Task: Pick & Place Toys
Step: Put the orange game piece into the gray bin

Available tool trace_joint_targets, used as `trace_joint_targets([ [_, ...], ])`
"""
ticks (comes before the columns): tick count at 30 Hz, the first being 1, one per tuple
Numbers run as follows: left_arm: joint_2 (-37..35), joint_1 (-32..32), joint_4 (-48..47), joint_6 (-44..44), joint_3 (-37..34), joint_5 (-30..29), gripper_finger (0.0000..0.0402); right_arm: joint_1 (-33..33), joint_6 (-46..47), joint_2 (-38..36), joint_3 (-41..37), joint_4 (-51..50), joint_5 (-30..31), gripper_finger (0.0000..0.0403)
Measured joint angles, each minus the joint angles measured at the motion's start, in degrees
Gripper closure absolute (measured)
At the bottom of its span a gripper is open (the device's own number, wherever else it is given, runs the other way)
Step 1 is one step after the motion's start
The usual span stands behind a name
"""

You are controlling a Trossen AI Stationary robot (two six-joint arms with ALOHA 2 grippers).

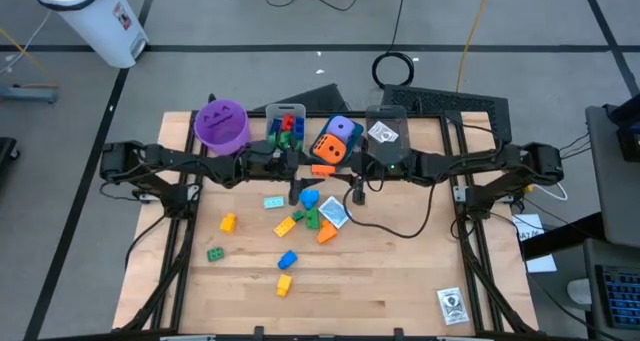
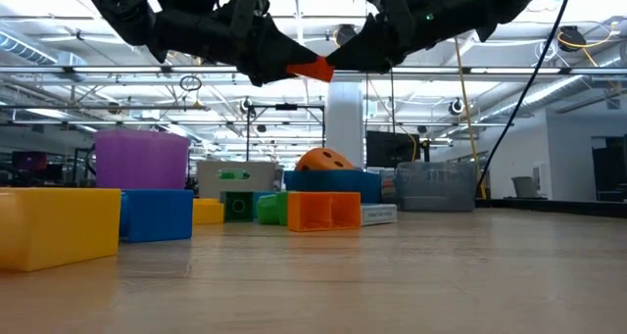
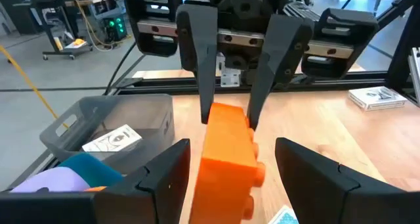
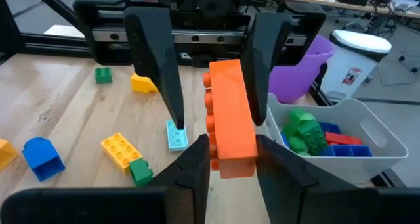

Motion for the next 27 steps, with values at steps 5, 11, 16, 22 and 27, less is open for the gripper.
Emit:
trace_joint_targets([
  [5, 0.0, 0.0, -0.33, -0.17, 0.03, -0.12, 0.0174, -0.02, -0.01, 0.02, 0.0, 0.46, -2.9, 0.0305],
  [11, 0.0, 0.0, 0.07, -0.02, 0.02, -0.19, 0.0174, -0.02, 0.43, 0.02, -0.02, 0.43, -2.9, 0.0305],
  [16, 0.0, 0.0, 0.08, -0.67, 0.02, -0.21, 0.0174, -0.02, 0.44, 0.02, 0.0, 0.44, -2.92, 0.0305],
  [22, 0.0, 0.0, 0.07, -0.74, 0.02, -0.17, 0.0199, -0.02, 0.45, 0.02, 0.0, 0.51, -2.86, 0.0305],
  [27, 0.0, -0.13, 0.04, -0.91, 0.03, 0.06, 0.0256, -0.07, 0.45, 0.02, -0.01, 1.24, -2.68, 0.0305],
])
